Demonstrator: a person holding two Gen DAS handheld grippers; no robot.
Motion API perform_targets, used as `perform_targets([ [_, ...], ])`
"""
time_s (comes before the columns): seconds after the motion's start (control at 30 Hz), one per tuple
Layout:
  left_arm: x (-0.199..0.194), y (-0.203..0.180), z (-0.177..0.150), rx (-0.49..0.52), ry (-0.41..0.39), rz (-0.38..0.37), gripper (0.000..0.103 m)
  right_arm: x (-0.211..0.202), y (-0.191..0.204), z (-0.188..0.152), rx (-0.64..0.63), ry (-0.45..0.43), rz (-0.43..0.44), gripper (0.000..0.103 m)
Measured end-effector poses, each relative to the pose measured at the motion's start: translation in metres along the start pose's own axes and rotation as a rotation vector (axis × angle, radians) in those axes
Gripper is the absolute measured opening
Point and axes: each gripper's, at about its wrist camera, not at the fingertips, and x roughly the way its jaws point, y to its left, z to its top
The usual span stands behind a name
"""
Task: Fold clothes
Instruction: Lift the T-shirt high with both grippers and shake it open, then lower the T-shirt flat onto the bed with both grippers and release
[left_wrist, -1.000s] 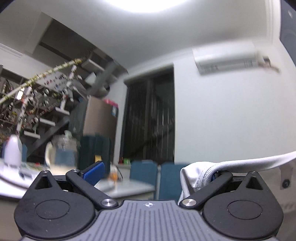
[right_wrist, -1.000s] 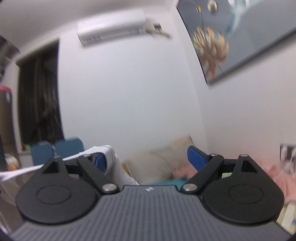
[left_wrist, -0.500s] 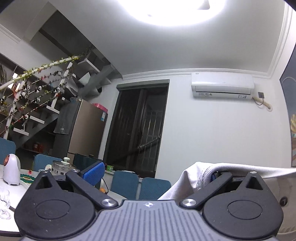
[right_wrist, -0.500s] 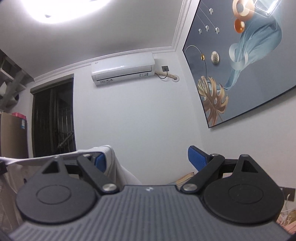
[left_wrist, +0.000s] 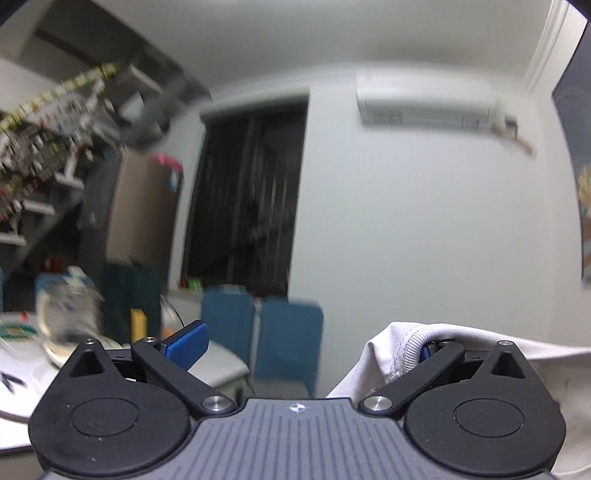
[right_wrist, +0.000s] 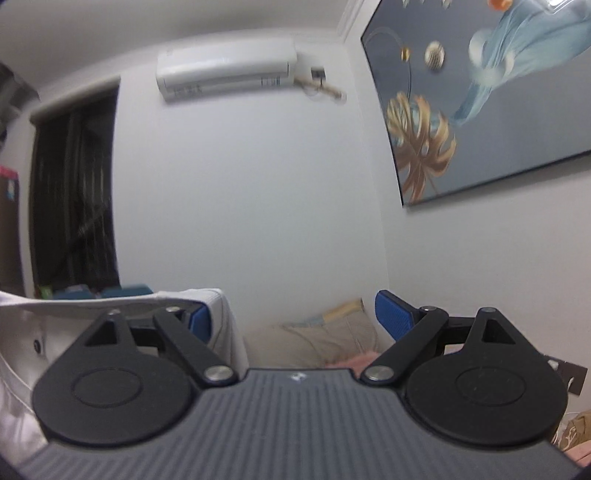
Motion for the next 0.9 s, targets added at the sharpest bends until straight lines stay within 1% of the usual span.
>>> perform_targets([
  [0.13,0.106,-0.038,-0.054,0.008,0.096,-0.008,0.103,0.098,0.004,-0.042,-0.01,0.067,-0.032,0.09],
  [0.17,0.133,-0.049,-0.071,0.01,0.121,-0.007,0.103,0.124,0.002,-0.056,0.001,0.089,-0.032,0.09],
  [0.27,0.213,-0.08,-0.135,0.038,0.169,-0.007,0.103,0.205,-0.002,-0.104,0.023,0.156,-0.038,0.09],
  [0.37,0.292,-0.114,-0.214,0.077,0.213,-0.008,0.103,0.285,-0.004,-0.163,0.019,0.219,-0.055,0.09],
  [0.43,0.346,-0.134,-0.274,0.082,0.27,-0.009,0.103,0.337,-0.005,-0.21,0.008,0.261,-0.065,0.09],
  [0.5,0.4,-0.15,-0.335,0.086,0.35,-0.012,0.103,0.386,-0.007,-0.262,0.006,0.311,-0.067,0.089],
  [0.57,0.448,-0.161,-0.397,0.097,0.451,-0.013,0.103,0.431,-0.011,-0.317,-0.003,0.39,-0.061,0.089],
  [0.63,0.477,-0.17,-0.46,0.102,0.555,-0.062,0.103,0.472,-0.014,-0.372,-0.026,0.505,-0.06,0.089],
  [0.67,0.491,-0.172,-0.489,0.11,0.614,-0.092,0.102,0.486,-0.015,-0.392,-0.033,0.551,-0.055,0.089],
  [0.7,0.502,-0.174,-0.514,0.13,0.67,-0.104,0.102,0.486,-0.014,-0.397,-0.033,0.563,-0.044,0.089],
  [0.73,0.507,-0.177,-0.533,0.158,0.706,-0.113,0.102,0.487,-0.014,-0.402,-0.032,0.575,-0.032,0.089],
  [0.8,0.513,-0.184,-0.564,0.218,0.758,-0.139,0.102,0.488,-0.013,-0.413,-0.032,0.6,-0.008,0.089],
  [0.83,0.513,-0.186,-0.571,0.25,0.757,-0.158,0.102,0.489,-0.012,-0.418,-0.031,0.613,0.004,0.089],
  [0.9,0.511,-0.189,-0.573,0.31,0.718,-0.202,0.103,0.49,-0.011,-0.428,-0.031,0.637,0.027,0.089],
])
